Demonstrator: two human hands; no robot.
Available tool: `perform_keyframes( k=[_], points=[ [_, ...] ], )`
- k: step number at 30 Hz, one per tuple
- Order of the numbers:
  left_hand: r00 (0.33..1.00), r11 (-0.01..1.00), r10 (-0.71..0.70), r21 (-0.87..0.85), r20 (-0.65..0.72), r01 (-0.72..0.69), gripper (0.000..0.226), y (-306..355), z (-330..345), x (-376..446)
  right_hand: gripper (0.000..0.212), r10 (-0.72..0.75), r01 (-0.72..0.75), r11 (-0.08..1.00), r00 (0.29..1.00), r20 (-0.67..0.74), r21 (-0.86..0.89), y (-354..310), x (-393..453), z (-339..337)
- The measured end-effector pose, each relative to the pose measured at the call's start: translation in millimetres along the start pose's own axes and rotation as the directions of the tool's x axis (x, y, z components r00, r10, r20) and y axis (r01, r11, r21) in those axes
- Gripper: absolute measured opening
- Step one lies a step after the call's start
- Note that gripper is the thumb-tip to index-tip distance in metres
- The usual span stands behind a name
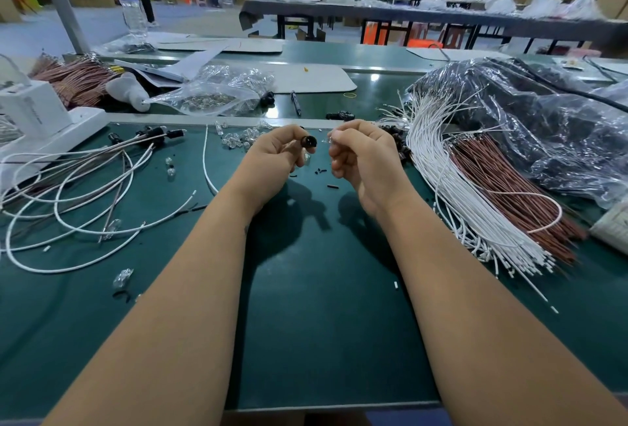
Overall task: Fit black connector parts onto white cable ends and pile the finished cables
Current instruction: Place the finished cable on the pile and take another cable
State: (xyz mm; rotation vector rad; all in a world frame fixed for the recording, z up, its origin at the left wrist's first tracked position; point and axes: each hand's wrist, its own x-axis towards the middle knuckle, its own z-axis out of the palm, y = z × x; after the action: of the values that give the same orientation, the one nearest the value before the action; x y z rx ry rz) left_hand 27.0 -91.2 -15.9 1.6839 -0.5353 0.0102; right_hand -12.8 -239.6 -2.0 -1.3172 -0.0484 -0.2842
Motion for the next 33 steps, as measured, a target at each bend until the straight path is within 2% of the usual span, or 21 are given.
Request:
perform_keyframes(
  k=[2, 6, 10, 14, 20, 23, 29, 31, 33],
  points=[
    [0.999, 0.999, 0.001, 0.051, -0.045, 0.001, 0.039, -1, 0, 0, 0.019, -0.007, 0.007, 0.999, 1.000, 0.013, -0.042, 1, 0, 1],
    [0.989, 0.982, 0.021, 0.190, -0.148, 0.007, 0.029, -1, 1, 0, 0.020, -0.002, 0.005, 0.968, 1.000, 0.010, -0.250, 5, -1, 3],
    [0.985, 0.936, 0.062, 0.351, -0.159, -0.002, 0.013, 3, 5, 0, 0.013, -0.028, 0.032, 0.925, 0.999, 0.016, -0.378, 9, 0, 6],
    [0.988, 0.923, 0.056, 0.384, -0.140, 0.002, 0.010, 6, 6, -2, 0.012, -0.065, 0.058, 0.911, 0.998, -0.004, -0.409, 11, 0, 5],
    [0.996, 0.978, -0.018, 0.207, -0.093, 0.037, 0.008, 8, 4, -4, 0.016, -0.049, 0.037, 0.941, 0.998, -0.026, -0.338, 10, 1, 3],
    [0.991, 0.991, -0.051, 0.114, -0.121, 0.065, 0.014, 11, 5, -4, 0.016, -0.024, 0.022, 0.958, 1.000, -0.005, -0.286, 8, 0, 4],
    [0.979, 0.972, -0.157, -0.195, -0.133, 0.129, 0.016, 18, 13, -2, 0.024, 0.071, -0.073, 0.997, 0.995, 0.076, 0.018, 1, 0, 5],
    [0.978, 0.967, -0.159, -0.224, -0.136, 0.126, 0.018, 18, 15, -1, 0.025, 0.086, -0.091, 0.994, 0.992, 0.088, 0.057, 1, 1, 4],
    [0.979, 0.978, -0.133, -0.181, -0.155, 0.104, 0.021, 18, 16, -1, 0.027, 0.099, -0.105, 0.992, 0.992, 0.084, 0.065, 2, 1, 3]
  ],
)
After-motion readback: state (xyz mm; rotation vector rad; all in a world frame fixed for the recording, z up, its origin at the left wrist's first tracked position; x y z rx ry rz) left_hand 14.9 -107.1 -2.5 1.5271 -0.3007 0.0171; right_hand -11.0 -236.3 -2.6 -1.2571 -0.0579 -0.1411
